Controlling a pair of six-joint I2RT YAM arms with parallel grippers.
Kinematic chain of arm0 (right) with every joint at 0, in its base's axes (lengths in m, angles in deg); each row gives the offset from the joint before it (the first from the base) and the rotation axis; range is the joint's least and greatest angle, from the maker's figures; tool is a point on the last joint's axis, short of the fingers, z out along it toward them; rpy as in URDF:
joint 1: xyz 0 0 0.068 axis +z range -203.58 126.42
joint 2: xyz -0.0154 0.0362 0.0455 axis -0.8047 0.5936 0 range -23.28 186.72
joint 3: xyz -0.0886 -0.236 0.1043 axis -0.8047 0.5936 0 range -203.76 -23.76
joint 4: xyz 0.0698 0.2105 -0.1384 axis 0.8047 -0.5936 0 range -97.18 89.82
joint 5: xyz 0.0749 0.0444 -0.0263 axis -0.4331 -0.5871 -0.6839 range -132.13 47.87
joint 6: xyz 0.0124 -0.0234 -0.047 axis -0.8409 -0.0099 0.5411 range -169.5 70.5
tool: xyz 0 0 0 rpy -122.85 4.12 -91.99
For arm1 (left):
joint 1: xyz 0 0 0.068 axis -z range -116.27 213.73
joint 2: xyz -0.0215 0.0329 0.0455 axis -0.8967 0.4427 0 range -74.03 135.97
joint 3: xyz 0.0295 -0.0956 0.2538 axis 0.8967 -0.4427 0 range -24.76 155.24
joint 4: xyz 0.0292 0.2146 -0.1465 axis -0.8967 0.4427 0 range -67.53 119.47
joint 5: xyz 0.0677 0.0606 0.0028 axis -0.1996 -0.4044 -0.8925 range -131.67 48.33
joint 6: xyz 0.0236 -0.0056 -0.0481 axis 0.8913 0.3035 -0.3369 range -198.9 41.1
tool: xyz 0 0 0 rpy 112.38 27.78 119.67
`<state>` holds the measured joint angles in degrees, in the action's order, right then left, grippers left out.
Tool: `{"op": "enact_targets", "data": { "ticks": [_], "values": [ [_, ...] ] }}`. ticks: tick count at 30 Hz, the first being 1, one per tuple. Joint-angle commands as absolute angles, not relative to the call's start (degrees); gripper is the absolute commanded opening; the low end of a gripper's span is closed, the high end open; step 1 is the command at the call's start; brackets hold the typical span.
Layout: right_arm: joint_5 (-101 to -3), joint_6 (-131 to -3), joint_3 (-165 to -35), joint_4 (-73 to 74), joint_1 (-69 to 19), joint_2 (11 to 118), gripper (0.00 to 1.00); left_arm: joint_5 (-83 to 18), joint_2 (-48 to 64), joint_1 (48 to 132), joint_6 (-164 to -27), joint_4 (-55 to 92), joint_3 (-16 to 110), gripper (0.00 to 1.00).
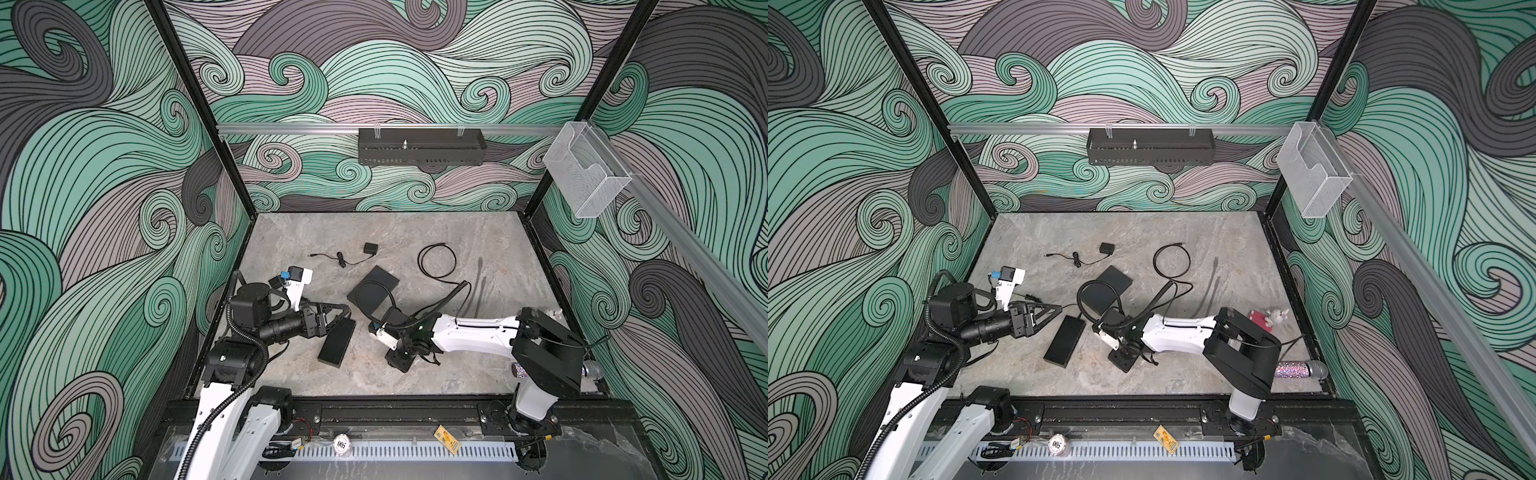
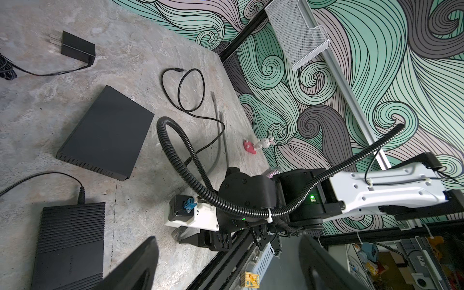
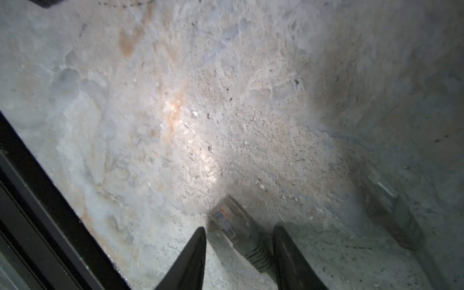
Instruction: Insert the plug into the switch port
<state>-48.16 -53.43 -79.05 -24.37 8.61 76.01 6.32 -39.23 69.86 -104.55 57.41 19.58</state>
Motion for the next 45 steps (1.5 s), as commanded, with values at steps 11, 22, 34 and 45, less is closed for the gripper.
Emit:
{"op": "enact_targets", "data": {
  "ticks": [11,22,34,45],
  "values": [
    [-49.7,-56.1,-73.7,-29.3,7.3,73.4,0.57,6.2,-39.0,69.5,-104.1,57.3,19.8,0.89],
    [-43.3,-53.2,-80.5,-42.1,6.4,75.5,0.54,6.2,-39.1,69.5,-104.1,57.3,19.8,0.89],
    [-43.2,-51.9,-82.6,-41.9,6.7,77.2,0.21,6.3,-39.1,69.5,-104.0,57.3,19.8,0.89],
    [-36.9,-49.0,-84.6,-40.4,6.4,65.6,0.04,10.4,-38.8,69.7,-104.8,51.7,18.2,0.86]
  ]
}}
